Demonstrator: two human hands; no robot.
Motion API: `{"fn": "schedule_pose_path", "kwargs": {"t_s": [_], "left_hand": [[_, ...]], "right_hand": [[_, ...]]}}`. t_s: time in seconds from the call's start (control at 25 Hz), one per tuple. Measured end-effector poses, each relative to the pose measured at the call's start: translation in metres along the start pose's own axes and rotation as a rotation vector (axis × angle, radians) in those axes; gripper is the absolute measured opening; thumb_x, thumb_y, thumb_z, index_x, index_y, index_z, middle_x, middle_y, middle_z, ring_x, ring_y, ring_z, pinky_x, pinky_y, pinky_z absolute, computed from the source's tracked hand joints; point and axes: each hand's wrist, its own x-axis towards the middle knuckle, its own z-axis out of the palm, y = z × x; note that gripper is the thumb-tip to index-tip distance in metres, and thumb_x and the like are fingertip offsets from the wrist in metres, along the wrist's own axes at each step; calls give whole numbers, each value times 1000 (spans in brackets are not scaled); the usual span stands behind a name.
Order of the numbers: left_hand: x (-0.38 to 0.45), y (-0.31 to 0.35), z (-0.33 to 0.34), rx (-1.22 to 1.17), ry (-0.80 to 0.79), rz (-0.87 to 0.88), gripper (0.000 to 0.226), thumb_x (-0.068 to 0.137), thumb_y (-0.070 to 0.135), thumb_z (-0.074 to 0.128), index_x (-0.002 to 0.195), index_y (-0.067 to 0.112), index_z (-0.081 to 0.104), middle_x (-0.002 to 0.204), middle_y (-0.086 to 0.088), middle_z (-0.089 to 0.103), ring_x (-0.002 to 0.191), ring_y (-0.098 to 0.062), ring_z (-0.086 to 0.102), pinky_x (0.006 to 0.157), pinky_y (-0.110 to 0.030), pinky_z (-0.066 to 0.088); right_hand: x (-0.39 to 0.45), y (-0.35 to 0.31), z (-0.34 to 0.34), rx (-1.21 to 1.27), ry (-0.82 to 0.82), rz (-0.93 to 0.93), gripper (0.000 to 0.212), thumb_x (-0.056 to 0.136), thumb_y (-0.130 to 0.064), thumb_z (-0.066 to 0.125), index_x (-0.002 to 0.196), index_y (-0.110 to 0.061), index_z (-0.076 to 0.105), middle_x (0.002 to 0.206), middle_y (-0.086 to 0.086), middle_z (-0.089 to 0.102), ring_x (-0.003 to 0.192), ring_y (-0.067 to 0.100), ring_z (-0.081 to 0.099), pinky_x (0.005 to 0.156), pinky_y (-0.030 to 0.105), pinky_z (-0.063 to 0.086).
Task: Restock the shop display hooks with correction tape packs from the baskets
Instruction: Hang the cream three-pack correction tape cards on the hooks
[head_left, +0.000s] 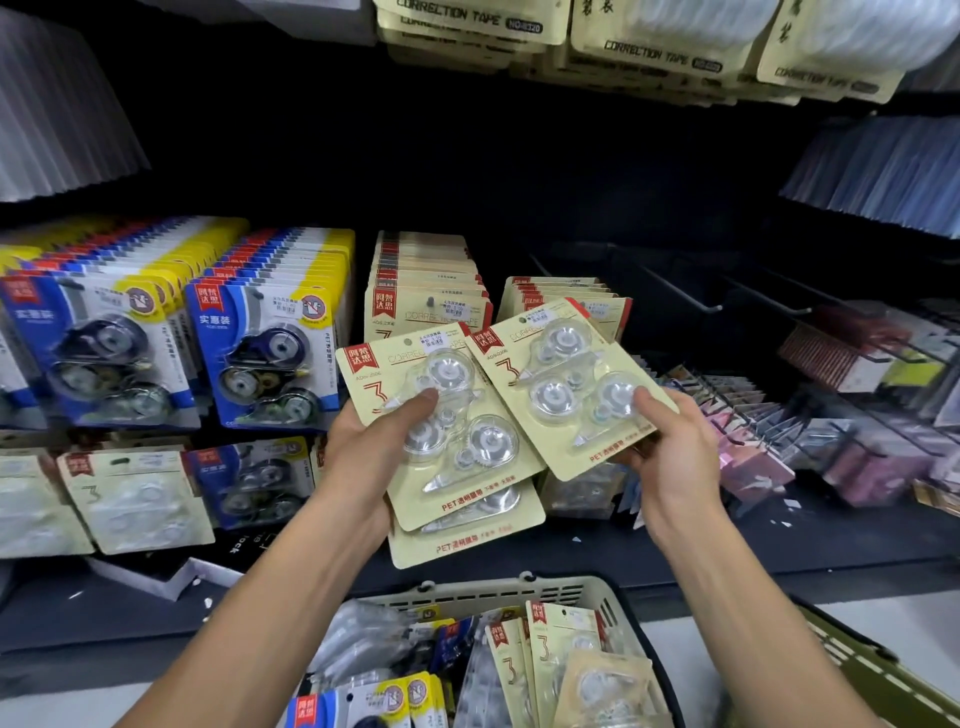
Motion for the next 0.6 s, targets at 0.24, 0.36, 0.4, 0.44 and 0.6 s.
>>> {"fn": "schedule_pose_path", "kwargs": {"t_s": [0.24, 0.36, 0.4, 0.44, 0.6], "left_hand": [[-1, -1, 2, -6, -10, -14, 38, 85, 12, 79, 121, 15, 69, 105, -6, 79, 92, -27, 77, 82, -48, 61], [-1, -2, 4, -6, -16, -15, 39, 85, 11, 79, 123, 14, 68, 107, -7, 78, 94, -28, 76, 82, -46, 61], [-1, -2, 4, -6, -14, -13, 39, 85, 11, 79, 123, 14, 68, 107, -7, 78, 94, -28, 76, 81, -46, 62], [-1, -2, 4, -3, -11, -9, 39, 85, 10, 79, 123, 14, 68, 106, -6, 78, 93, -27, 77, 80, -44, 62], [-3, -3, 6, 3, -10, -8, 36, 85, 10, 79, 120, 14, 68, 103, -5, 79, 86, -23, 78, 69, -37, 63]], "right_hand": [[9, -5, -14, -21, 131, -5, 3, 96, -13, 61, 98, -15, 60, 103, 12, 69, 80, 24, 66, 52, 28, 53], [9, 0, -12, -88, 161, -58, 4, 96, -13, 62, 100, -14, 59, 102, 12, 70, 76, 24, 67, 48, 28, 54], [8, 1, -10, -88, 175, -71, 4, 96, -13, 62, 98, -15, 59, 101, 12, 70, 75, 25, 67, 49, 29, 55], [7, 2, -8, -79, 199, -73, 4, 96, -13, 63, 96, -16, 60, 99, 11, 70, 74, 25, 67, 49, 30, 55], [8, 4, -10, 6, 293, -27, 9, 94, -13, 63, 103, -10, 60, 97, 12, 70, 70, 27, 67, 46, 29, 55]]}}
